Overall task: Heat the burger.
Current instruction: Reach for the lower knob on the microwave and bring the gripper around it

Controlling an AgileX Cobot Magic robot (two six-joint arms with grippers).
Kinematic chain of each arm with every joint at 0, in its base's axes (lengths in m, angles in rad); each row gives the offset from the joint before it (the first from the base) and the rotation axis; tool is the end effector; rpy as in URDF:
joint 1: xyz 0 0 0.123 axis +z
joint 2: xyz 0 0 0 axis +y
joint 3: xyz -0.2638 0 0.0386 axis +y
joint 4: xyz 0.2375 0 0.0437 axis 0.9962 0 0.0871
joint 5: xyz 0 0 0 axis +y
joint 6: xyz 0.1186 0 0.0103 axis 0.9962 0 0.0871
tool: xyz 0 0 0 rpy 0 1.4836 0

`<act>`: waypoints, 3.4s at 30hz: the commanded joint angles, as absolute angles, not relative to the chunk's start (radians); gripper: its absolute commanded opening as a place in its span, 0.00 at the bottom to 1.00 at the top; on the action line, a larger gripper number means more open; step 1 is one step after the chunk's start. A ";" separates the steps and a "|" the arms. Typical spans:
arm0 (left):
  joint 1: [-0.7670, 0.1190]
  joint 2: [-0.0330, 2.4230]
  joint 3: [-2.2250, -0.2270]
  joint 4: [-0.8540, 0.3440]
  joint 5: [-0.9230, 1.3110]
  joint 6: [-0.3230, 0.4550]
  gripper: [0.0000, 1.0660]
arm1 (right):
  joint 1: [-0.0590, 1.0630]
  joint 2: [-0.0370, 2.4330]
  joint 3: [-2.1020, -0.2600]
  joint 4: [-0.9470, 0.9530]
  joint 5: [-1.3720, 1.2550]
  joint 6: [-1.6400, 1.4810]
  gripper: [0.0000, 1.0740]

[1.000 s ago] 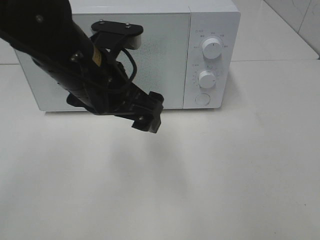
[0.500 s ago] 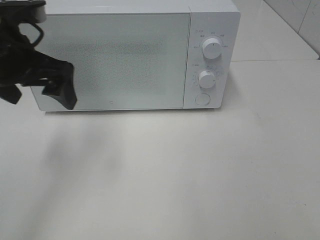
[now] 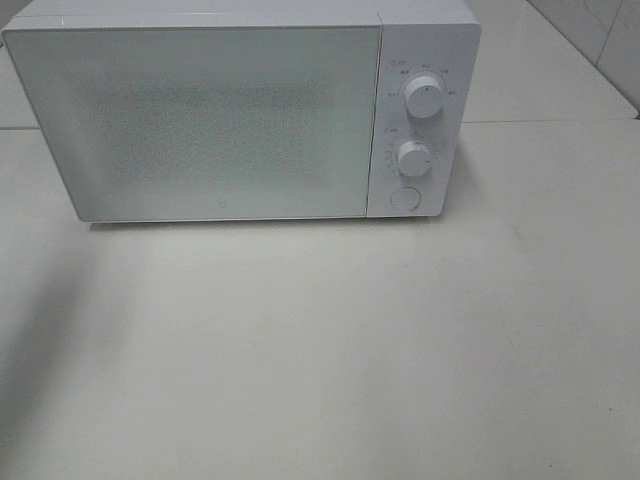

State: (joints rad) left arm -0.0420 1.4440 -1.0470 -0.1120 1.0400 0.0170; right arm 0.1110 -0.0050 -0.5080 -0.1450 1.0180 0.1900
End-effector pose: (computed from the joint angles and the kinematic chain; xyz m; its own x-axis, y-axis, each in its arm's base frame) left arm 0.2664 -0.0227 0.2225 -0.9760 0.0013 -0.2180 0.0243 0.9944 -0.1028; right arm 0.0311 -0.0113 0.2674 -0.3962 0.0689 -0.9156 0.0472 0.9974 0.0547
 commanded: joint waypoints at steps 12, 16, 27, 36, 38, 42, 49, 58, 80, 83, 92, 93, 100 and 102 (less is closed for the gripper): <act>-0.012 1.211 -0.798 -0.074 1.067 0.025 0.94 | 0.103 -0.030 -0.507 -0.149 1.008 0.195 0.71; -0.012 1.093 -0.711 -0.073 1.076 0.027 0.94 | 0.103 -0.030 -0.507 -0.149 1.008 0.195 0.71; -0.012 0.762 -0.561 -0.050 1.073 0.032 0.94 | 0.103 -0.030 -0.507 -0.149 1.008 0.195 0.71; -0.012 0.457 -0.505 -0.041 1.039 0.032 0.94 | 0.103 -0.030 -0.507 -0.150 1.008 0.195 0.71; -0.012 0.435 -0.505 -0.044 1.039 0.032 0.94 | 0.103 -0.030 -0.507 -0.150 1.008 0.195 0.71; -0.012 0.301 -0.505 -0.074 1.037 0.019 0.94 | 0.103 -0.030 -0.507 -0.150 1.008 0.195 0.71; 0.012 0.163 -0.505 -0.071 1.037 0.020 0.94 | 0.103 -0.030 -0.507 -0.150 1.008 0.195 0.71; 0.024 -0.034 -0.505 -0.072 1.037 0.020 0.94 | 0.103 -0.030 -0.507 -0.150 1.008 0.195 0.71; 0.024 -0.027 -0.504 -0.075 1.037 0.020 0.94 | 0.103 -0.030 -0.507 -0.147 1.008 0.195 0.71; 0.024 -0.027 -0.504 -0.075 1.037 0.020 0.94 | 0.103 -0.030 -0.507 -0.149 1.008 0.195 0.71; 0.024 -0.027 -0.504 -0.075 1.037 0.020 0.94 | 0.103 -0.008 -0.540 -0.148 0.889 0.195 0.71; 0.024 -0.027 -0.504 -0.075 1.037 0.020 0.94 | 0.103 -0.008 -0.540 -0.148 0.889 0.195 0.71; 0.024 -0.027 -0.504 -0.075 1.037 0.020 0.94 | 0.103 0.172 -0.539 -0.150 0.722 0.195 0.71; 0.024 -0.027 -0.504 -0.075 1.037 0.020 0.94 | 0.103 0.220 -0.539 -0.150 0.671 0.195 0.71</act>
State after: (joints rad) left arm 0.0220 -0.0050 -0.5090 -0.0650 1.0440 0.0240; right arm 0.1110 0.2190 -0.5330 -0.1450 0.7010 0.1900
